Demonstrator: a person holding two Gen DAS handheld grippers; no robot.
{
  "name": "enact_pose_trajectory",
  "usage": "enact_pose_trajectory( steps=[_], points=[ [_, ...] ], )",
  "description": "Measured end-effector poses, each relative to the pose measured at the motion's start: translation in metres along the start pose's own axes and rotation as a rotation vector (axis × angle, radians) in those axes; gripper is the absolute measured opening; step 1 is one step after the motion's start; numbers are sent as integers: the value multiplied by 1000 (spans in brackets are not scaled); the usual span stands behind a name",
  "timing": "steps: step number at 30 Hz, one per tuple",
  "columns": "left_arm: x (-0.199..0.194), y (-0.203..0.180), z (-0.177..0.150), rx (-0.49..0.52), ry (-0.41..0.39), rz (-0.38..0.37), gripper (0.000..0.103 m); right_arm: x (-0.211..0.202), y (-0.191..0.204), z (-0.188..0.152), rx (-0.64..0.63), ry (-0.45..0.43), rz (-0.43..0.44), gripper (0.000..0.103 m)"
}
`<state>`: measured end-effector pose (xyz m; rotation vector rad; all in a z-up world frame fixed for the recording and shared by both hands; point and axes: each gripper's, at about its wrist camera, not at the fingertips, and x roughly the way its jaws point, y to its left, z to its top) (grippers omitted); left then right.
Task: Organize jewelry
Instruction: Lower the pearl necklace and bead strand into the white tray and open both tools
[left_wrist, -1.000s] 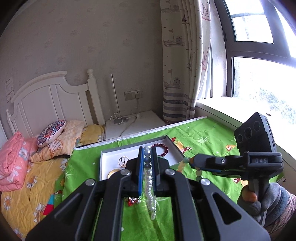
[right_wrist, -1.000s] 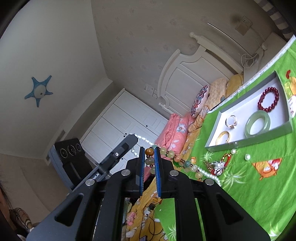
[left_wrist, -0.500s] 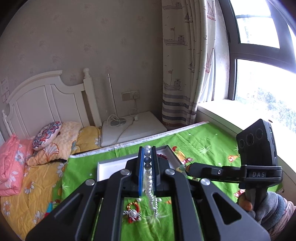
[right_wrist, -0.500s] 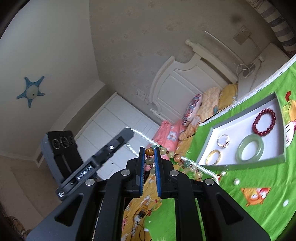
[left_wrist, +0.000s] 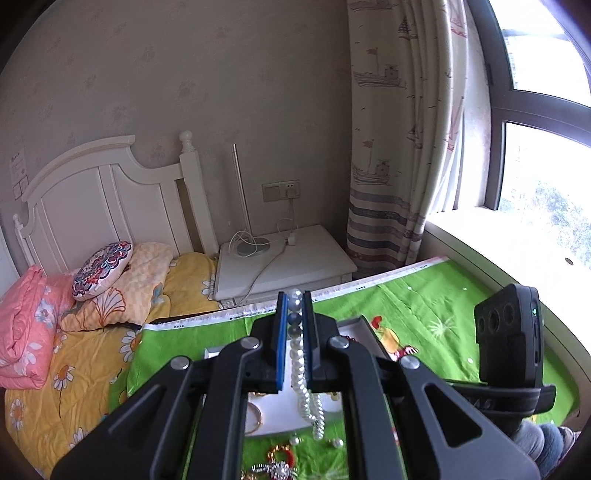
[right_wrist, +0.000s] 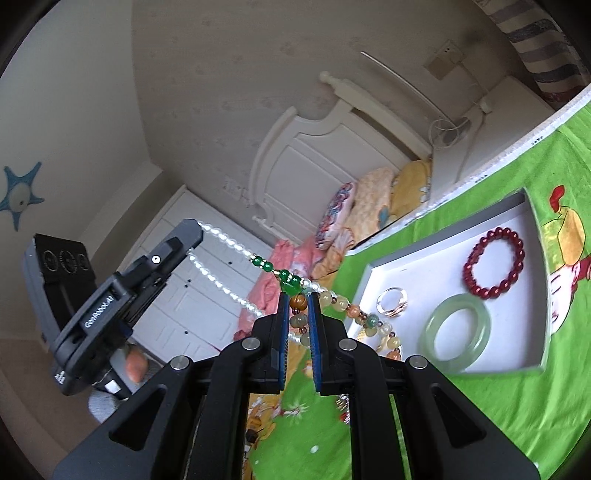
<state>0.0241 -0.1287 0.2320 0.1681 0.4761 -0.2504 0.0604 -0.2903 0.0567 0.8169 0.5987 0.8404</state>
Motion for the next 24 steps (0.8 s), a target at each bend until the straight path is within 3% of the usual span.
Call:
enact_pose_trajectory(
  steps=[10,19,24],
  points=[
    [65,23,-4,-96,43,28,7,36,-40,26,27,0,-172,12],
    [124,63,-83,-133,237,113,8,87,-56,21,-23,90,-313,12],
    [134,80,-111,-147,283,130,14,108,-54,17,-35,112,-356,15]
  ],
)
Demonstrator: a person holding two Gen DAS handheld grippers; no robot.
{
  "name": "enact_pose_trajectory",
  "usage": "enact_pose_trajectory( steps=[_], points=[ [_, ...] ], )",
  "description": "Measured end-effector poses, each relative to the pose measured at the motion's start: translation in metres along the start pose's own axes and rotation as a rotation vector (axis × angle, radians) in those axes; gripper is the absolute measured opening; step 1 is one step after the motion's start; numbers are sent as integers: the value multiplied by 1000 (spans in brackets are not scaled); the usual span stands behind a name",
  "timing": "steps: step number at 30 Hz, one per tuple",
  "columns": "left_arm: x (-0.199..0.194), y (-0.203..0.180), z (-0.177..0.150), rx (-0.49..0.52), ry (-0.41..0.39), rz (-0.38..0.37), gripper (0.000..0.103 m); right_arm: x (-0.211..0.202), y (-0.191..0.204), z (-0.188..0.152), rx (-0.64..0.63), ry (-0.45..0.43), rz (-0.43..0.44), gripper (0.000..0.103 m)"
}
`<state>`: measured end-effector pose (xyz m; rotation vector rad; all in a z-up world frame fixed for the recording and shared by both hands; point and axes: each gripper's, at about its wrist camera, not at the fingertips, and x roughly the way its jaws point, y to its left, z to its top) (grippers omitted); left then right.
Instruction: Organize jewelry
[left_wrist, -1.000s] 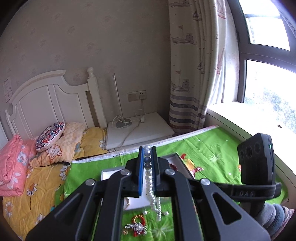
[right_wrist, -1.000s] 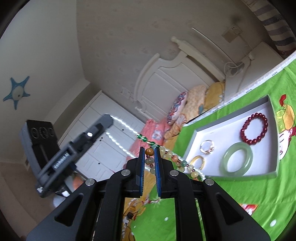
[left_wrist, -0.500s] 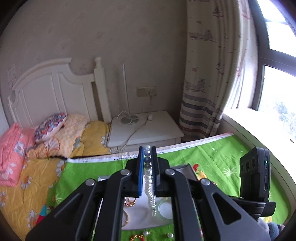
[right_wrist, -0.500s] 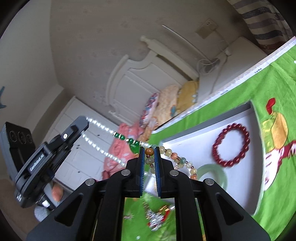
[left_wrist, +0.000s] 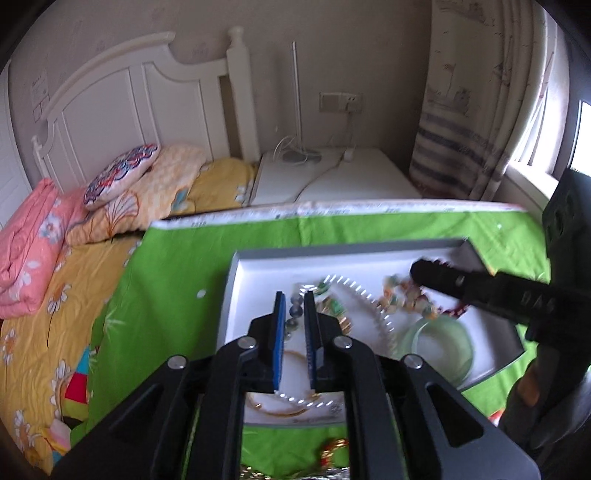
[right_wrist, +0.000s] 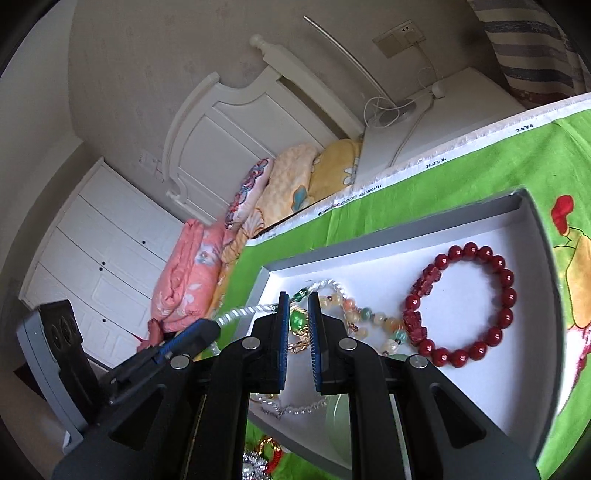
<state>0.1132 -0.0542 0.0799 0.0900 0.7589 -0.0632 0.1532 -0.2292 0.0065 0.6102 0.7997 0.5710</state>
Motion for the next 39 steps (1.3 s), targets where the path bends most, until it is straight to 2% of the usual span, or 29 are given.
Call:
enact_pose_trajectory(
  steps=[1,2,4,7,8,9,10,11,14,18,23,27,30,32,36,39],
  points=[
    [4,4,-3,-3,13,3,25,2,2,0,-2,12,-13,18],
    [6,6,-5,-6,17,8,48,5,3,-2,-2,29,-23,20],
    [5,12,-9,-18,6,31,77,3,5,-7,-2,45,-11,20],
    [-3,22,-15,-35,-20,63,85,-11,7,-17,-8,37,16,20],
    [-6,26,-19,-41,-21,65,88,-18,7,-22,-7,40,20,25],
    [-9,28,-22,-45,-25,70,90,-25,7,-27,-5,48,17,32],
    [-15,33,-29,-50,-32,90,94,-31,6,-31,-6,53,21,62],
    [-19,34,-34,-52,-33,100,96,-42,7,-38,-16,41,40,79],
    [-34,44,-58,-68,-19,140,99,-73,11,-57,-74,14,64,78],
    [-55,53,-92,-95,10,172,100,-99,8,-77,-57,8,61,79],
    [-80,50,-132,-87,27,169,100,-119,9,-107,-89,2,-1,79],
    [-95,42,-157,-40,10,152,101,-113,22,-126,-174,32,-54,79],
    [-91,43,-173,-33,24,125,101,-102,54,-144,-337,64,-102,78],
    [-91,48,-174,-64,26,114,101,-94,71,-154,-401,83,-114,78],
    [-89,63,-175,-139,32,31,101,-80,93,-175,-496,114,-154,75],
    [-87,70,-175,-174,33,26,101,-67,100,-185,-522,143,-167,67]
  ],
)
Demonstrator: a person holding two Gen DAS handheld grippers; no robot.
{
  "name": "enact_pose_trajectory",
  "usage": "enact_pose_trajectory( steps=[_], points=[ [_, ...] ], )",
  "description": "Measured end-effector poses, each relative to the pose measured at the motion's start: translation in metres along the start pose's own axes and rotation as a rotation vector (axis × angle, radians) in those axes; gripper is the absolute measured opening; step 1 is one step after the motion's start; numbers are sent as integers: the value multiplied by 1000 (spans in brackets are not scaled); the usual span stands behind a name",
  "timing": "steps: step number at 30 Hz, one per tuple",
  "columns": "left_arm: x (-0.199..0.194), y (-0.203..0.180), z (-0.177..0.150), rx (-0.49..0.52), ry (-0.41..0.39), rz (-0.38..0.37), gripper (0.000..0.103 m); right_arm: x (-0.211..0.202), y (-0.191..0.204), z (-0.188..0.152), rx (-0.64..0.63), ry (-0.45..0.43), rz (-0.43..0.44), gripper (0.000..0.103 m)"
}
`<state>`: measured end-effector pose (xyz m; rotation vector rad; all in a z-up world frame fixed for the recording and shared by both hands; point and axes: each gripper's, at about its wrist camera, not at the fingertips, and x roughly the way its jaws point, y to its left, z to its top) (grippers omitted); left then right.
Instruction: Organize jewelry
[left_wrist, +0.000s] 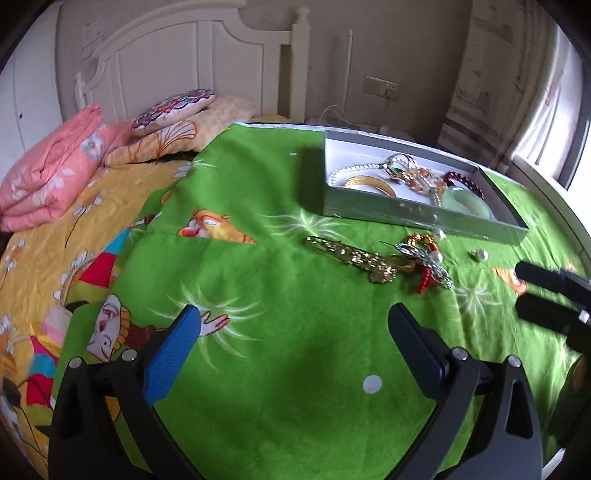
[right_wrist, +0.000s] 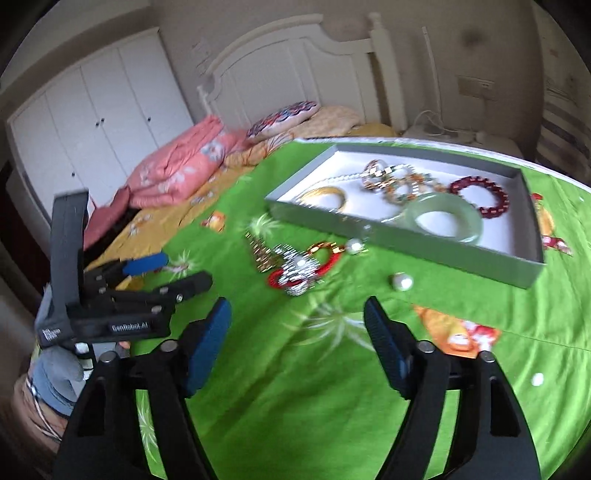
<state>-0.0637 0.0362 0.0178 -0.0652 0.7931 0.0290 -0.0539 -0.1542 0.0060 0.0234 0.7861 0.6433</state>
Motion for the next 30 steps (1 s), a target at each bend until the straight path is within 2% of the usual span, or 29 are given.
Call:
enact_pose_trajectory(
  steps=[8,15,20,25,27,28,30],
  points=[
    [-5,-4,-1,26,-33,-40,101,31,1,23,-8,51,-23,54],
    [-9,-3,-1,20,-54,-67,101,57,12,37,-105,80,-62,51],
    [-9,-2,-1,18,-55,-74,101,72,4,41,-68,124,-58,50],
    [-8,-2,-1,19,-48,-75,101,80,9,41,-97,150,-119,49],
    [-7,-1,-1,18,-46,-74,101,79,10,39,-102,145,-128,43],
    [-7,-1,-1,18,-45,-74,101,77,10,38,-102,135,-114,33],
    [-7,-1,-1,17,-43,-74,101,71,10,37,-98,106,-107,23]
  ],
)
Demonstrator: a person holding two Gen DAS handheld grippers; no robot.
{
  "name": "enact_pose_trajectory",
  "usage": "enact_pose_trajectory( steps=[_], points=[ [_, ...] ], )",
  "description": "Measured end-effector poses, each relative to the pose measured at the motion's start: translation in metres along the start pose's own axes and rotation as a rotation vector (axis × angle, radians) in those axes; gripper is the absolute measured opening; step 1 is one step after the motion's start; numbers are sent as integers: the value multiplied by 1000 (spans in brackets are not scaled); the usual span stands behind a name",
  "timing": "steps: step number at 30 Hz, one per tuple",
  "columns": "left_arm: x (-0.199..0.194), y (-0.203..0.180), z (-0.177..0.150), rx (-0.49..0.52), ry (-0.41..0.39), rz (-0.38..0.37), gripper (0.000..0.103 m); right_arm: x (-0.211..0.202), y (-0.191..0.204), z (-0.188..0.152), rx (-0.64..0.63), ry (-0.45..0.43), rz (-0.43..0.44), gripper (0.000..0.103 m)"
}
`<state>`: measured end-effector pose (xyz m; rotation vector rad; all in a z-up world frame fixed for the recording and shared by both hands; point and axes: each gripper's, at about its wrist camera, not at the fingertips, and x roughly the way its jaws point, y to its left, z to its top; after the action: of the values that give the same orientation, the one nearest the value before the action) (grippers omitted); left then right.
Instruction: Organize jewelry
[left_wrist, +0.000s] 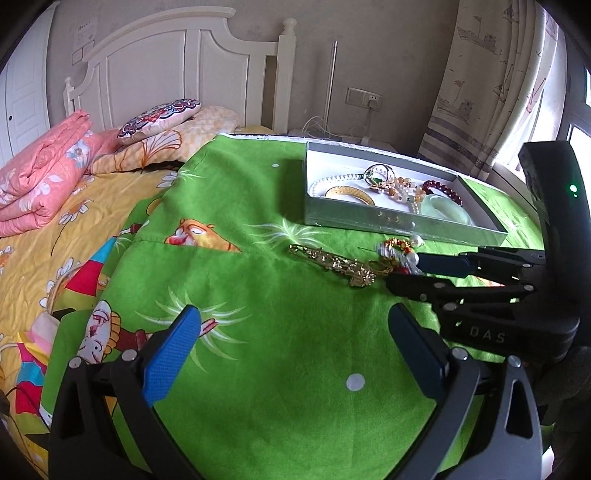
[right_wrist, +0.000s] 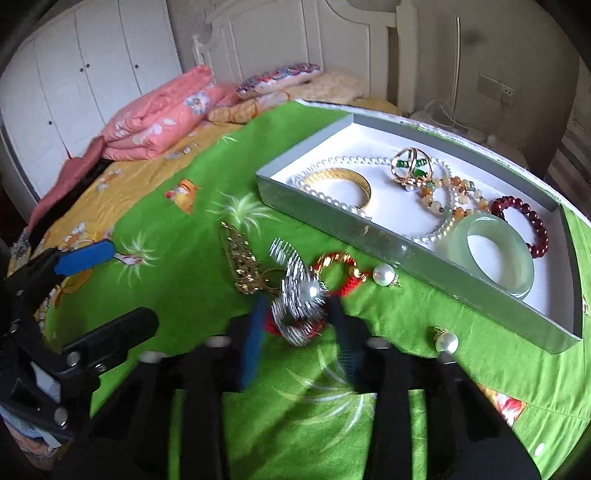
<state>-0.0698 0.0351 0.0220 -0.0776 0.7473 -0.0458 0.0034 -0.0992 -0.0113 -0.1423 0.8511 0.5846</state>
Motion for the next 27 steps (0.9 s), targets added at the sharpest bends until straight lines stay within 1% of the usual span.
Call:
enact_pose_trajectory(
  steps=[1,2,8,10,12,15,18,19,20,22,24,26,27],
  points=[
    [0,0,0,0,1,0,101,-3,0,-1,1,-11,-3,16],
    [1,0,1,0,2,0,101,-5,0,-2,-1,-21,-3,15],
    [2,1,0,0,12,-1,101,-22,2,-5,-7,-64,21,14],
    [2,1,0,-1,14,-1,101,-30,1,-7,-8,-81,22,12],
    [3,1,0,-2,16,-1,101,-38,1,-12,-12,-91,33,12],
    [3,2,0,-2,16,-1,101,-40,-1,-13,-9,-73,51,12],
    [3,1,-1,-2,17,-1,101,-36,-4,-9,3,-67,37,15],
    [3,1,-1,-2,18,0,101,-34,-4,-8,10,-56,36,18],
    [3,1,-1,-2,19,1,101,-29,-5,-6,12,-37,16,28],
    [4,2,-1,-4,19,2,101,-22,-7,-5,28,-15,-16,35],
    [4,2,-1,-4,20,1,101,-19,-13,-7,68,-5,8,35],
    [4,2,-1,-2,18,0,101,-15,-21,-8,108,7,4,35],
    [4,2,-1,-2,18,-2,101,-14,-26,-8,133,10,15,35]
  ],
)
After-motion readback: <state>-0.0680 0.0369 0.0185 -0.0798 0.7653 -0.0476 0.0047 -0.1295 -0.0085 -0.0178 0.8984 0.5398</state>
